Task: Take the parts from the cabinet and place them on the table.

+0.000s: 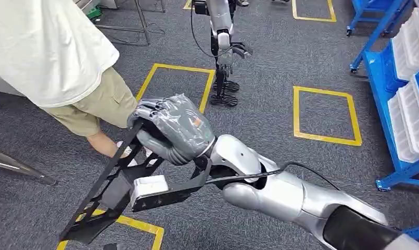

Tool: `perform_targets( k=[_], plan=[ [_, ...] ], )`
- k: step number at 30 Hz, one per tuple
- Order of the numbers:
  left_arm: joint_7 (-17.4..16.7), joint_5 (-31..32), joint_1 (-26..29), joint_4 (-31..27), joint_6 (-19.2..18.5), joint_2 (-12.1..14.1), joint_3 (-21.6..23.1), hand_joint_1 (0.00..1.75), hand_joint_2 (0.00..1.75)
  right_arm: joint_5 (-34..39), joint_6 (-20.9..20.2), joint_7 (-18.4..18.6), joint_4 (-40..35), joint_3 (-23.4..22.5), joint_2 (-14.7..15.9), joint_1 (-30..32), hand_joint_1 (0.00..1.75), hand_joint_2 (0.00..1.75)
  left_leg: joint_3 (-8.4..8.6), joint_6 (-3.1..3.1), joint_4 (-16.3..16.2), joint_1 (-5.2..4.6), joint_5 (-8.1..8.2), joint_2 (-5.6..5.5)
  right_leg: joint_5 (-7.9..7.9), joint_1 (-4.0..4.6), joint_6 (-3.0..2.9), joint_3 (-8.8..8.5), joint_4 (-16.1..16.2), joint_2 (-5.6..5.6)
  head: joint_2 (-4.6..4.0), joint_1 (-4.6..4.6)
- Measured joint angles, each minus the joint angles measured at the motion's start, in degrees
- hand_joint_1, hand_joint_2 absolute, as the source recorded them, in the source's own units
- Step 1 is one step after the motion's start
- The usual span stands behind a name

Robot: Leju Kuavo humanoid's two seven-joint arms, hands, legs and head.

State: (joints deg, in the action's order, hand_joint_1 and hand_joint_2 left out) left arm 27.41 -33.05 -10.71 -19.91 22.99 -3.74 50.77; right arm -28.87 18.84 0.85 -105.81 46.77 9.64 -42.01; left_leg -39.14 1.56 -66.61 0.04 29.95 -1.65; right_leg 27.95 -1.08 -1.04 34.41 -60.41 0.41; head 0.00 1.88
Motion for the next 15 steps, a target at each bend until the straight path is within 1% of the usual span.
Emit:
perform_targets(
  k=[1,2,3,4,5,6,7,8,9,11,12,13,14,15],
  plan=[
    [0.0,0.0,-0.05,0.0,0.0,0.0,0.0,0.0,1.75,-0.17,0.33,0.0,0.0,0.0,0.0,0.04,1.75,1.75,-2.17,0.22,-4.41,0.19,1.88,0.66,0.15,0.17,-0.24,-0.11,-0.01,-0.7,0.0,-0.02],
    [0.0,0.0,0.01,0.0,0.0,0.0,0.0,0.0,1.75,-0.28,0.37,0.0,0.0,0.0,0.0,0.12,1.75,1.75,-4.28,0.36,-8.48,0.39,3.23,0.94,0.3,0.29,-0.39,-0.18,-0.02,-1.45,0.0,-0.02],
    [-0.02,0.02,0.13,0.02,-0.02,0.0,0.0,0.0,1.75,-0.35,0.39,-0.02,0.0,0.0,0.0,0.14,1.75,1.75,-5.45,0.46,-10.51,0.51,3.39,1.06,0.43,0.38,-0.43,-0.25,-0.05,-2.12,0.0,-0.02],
    [-0.09,0.09,0.2,0.02,-0.04,0.0,0.0,0.0,1.75,-0.33,0.41,0.0,0.0,0.0,0.0,0.14,1.75,1.75,-5.1,0.39,-9.63,0.57,2.25,1.08,0.58,0.41,-0.38,-0.41,-0.05,-2.74,0.0,-0.02],
    [-0.17,0.13,0.22,0.02,-0.04,0.0,0.0,0.0,1.75,-0.35,0.44,0.0,0.0,0.0,0.0,0.13,1.75,1.75,-3.51,0.24,-6.31,0.57,0.07,1.18,0.75,0.44,-0.31,-0.66,-0.05,-3.31,0.0,-0.02],
    [-0.22,0.15,0.21,0.02,-0.04,0.02,0.0,0.0,1.75,-0.35,0.44,0.0,0.0,0.0,0.0,0.12,1.75,1.75,-0.73,-0.01,-0.9,0.49,-2.72,1.5,1.01,0.44,-0.21,-1.08,-0.04,-3.87,0.0,-0.04],
    [-0.24,0.2,0.17,0.02,-0.04,0.02,0.0,0.0,1.75,-0.35,0.44,0.0,-0.02,-0.02,0.0,0.07,1.75,1.75,2.28,-0.32,4.85,0.35,-5.21,2.51,1.3,0.44,-0.06,-1.57,-0.01,-4.39,0.0,-0.07],
    [-0.31,0.2,0.07,0.02,-0.04,0.02,0.0,0.0,1.75,-0.35,0.44,0.0,-0.02,-0.04,0.0,0.05,1.75,1.75,3.0,-0.77,6.5,-0.21,-3.97,4.24,1.42,0.45,0.07,-1.78,0.23,-4.8,0.0,0.02],
    [-0.33,0.26,0.04,0.0,-0.07,0.02,0.0,0.0,1.75,-0.35,0.44,0.0,-0.02,-0.13,0.0,0.02,1.75,1.75,2.98,-1.09,7.2,-0.58,-4.49,4.04,1.59,0.73,0.35,-1.79,0.18,-5.05,0.0,-0.02],
    [-0.46,0.35,0.13,0.02,-0.15,0.02,0.0,0.0,1.75,-0.35,0.48,0.0,-0.02,-0.37,0.0,0.03,1.75,1.75,2.8,-1.58,7.06,-0.88,-4.32,3.18,1.69,0.44,0.83,-1.99,0.49,-5.68,0.0,0.02],
    [-0.59,0.5,0.12,0.02,-0.17,0.2,0.0,0.0,1.75,-0.35,0.48,0.0,-0.02,-0.52,-0.02,0.03,1.75,1.75,2.9,-1.87,7.39,-1.02,-4.41,2.71,1.69,0.35,1.2,-2.29,0.73,-6.1,0.0,-0.04],
    [-0.61,0.59,0.13,0.02,-0.2,0.2,0.0,0.0,1.75,-0.35,0.48,0.04,-0.13,-0.68,-0.02,0.04,1.75,1.75,3.7,-2.39,8.53,-0.09,-4.92,2.21,2.3,0.19,1.57,-2.45,0.4,-5.64,0.0,-0.02],
    [-0.66,0.63,0.02,0.02,-0.2,0.22,0.0,0.0,1.75,-0.37,0.48,0.13,-0.18,-0.77,0.0,0.05,1.75,1.75,4.04,-2.5,8.93,-0.32,-5.05,1.96,3.01,0.16,1.66,-2.05,-0.99,-3.34,0.0,-0.04],
    [-0.77,0.61,-0.13,0.02,-0.2,0.22,-0.02,0.0,1.75,-0.41,0.57,0.13,-0.26,-0.81,0.0,-0.11,1.75,1.75,4.09,-2.81,8.94,-0.31,-5.02,1.71,4.91,0.18,1.48,-0.43,-4.35,-1.8,0.0,0.15]
  ],
)
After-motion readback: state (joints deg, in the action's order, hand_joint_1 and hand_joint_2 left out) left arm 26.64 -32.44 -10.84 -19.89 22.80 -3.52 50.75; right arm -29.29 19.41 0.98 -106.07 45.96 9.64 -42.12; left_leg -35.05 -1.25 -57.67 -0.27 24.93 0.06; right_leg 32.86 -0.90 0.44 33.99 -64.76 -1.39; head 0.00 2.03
